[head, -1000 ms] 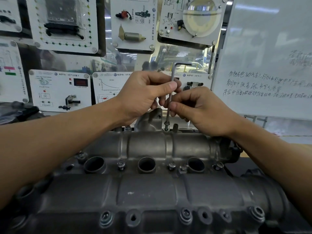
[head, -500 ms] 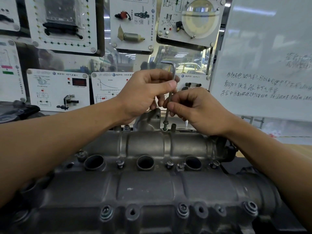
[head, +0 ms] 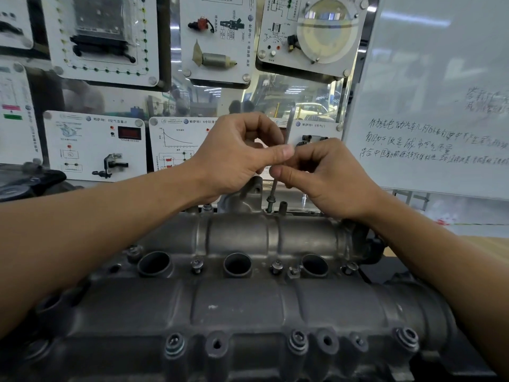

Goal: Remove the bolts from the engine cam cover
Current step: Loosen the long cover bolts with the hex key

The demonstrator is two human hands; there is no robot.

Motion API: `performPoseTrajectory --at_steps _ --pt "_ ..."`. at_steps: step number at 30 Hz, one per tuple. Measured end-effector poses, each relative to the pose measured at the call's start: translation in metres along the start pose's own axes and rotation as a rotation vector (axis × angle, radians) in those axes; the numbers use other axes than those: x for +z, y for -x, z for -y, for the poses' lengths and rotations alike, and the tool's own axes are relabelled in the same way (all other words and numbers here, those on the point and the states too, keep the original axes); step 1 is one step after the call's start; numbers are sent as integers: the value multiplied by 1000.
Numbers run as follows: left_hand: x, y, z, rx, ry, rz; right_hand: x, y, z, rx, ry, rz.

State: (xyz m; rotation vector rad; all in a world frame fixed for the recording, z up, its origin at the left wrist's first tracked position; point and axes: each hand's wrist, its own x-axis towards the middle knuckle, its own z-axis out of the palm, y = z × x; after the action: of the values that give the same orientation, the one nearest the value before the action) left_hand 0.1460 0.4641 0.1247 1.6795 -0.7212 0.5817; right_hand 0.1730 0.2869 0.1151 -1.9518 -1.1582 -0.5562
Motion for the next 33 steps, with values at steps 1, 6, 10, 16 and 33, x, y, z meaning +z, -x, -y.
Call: performPoseTrajectory --at_steps 1,6,10,16,33 --pt "0 0 -1 -11 16 10 0 0 0 -2 14 20" --pt "-3 -2 -5 -108 18 113 -1 1 1 16 67 106" --pt "-3 -2 -7 -74 79 89 -1 2 3 14 80 108" --pt "1 -4 -6 -3 41 42 1 4 5 -18 -14 -22" --pt "-5 -6 -12 -162 118 166 2 4 4 -9 146 30"
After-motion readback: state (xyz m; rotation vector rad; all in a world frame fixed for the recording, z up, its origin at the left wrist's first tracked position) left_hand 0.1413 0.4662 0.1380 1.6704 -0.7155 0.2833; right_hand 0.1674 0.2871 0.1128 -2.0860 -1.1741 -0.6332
